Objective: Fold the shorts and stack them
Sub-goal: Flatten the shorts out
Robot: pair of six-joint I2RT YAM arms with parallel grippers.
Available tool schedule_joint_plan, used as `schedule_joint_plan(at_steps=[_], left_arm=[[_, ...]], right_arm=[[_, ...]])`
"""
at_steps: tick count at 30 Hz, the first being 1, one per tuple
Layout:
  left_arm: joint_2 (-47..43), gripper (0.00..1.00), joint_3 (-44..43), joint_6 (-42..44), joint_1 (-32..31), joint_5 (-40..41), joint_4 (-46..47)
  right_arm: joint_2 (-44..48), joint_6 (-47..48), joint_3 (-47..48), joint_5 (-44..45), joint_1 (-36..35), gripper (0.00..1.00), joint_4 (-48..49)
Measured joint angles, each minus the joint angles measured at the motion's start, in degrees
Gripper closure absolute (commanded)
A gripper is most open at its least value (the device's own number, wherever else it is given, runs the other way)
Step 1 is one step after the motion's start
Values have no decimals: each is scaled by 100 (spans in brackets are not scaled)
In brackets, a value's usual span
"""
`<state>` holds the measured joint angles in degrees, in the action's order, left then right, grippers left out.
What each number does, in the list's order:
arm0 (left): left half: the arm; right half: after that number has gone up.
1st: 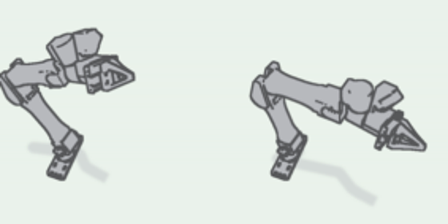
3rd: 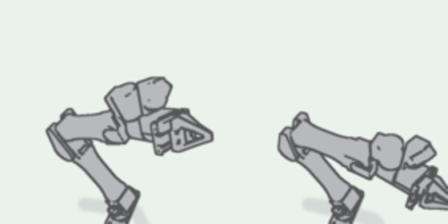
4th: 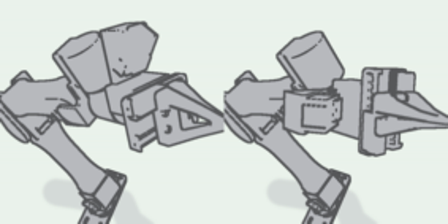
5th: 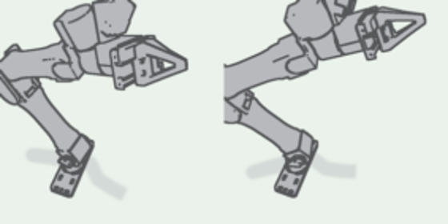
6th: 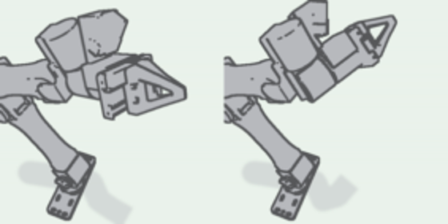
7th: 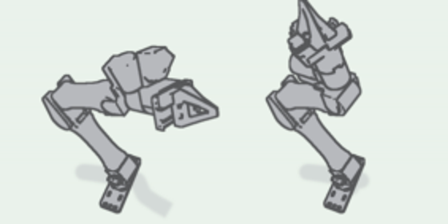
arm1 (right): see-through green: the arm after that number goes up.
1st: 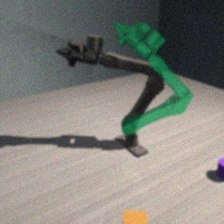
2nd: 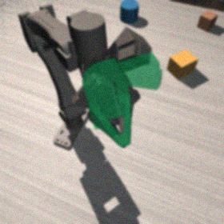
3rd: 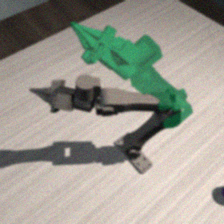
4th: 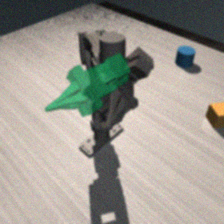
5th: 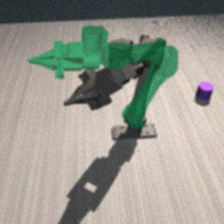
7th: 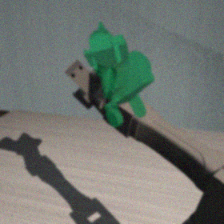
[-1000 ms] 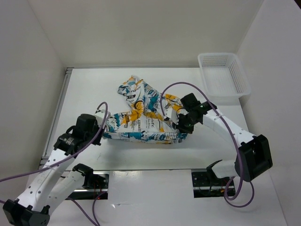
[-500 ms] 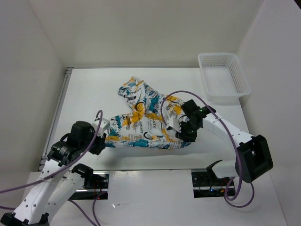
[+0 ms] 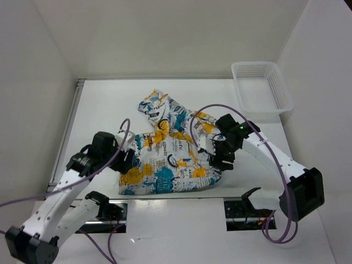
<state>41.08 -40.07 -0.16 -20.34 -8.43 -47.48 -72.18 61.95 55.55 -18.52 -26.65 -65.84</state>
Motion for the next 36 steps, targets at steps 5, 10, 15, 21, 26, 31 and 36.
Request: schedule_joint_plan(at_steps=[5, 10, 15, 21, 26, 31, 36], left_arm=[[2114, 29, -531, 0, 328, 452, 1340], [3939, 26, -1375, -7, 732, 619, 2487], [4651, 30, -1390, -4, 769, 673, 2909], [5147, 83, -1032, -44, 824, 767, 2983], [5213, 42, -1377, -7, 1209, 857, 2949], [5276, 24, -2363, 2, 1316, 501, 2852], [6019, 16, -3794, -4, 1305, -94, 3202]], right_arm=[[-11, -1204, 354, 313, -7, 27, 1196], [-726, -2514, 970, 448, 319, 27, 2848], [-1408, -3407, 1075, 831, 824, 27, 3923], [-2031, -3797, 1075, 1292, 1226, 27, 4544], [-2317, -3877, 1075, 1445, 1283, 27, 4769], [-2465, -3921, 1075, 1482, 1311, 27, 4920], [-2778, -4030, 1158, 1425, 1604, 27, 5025]])
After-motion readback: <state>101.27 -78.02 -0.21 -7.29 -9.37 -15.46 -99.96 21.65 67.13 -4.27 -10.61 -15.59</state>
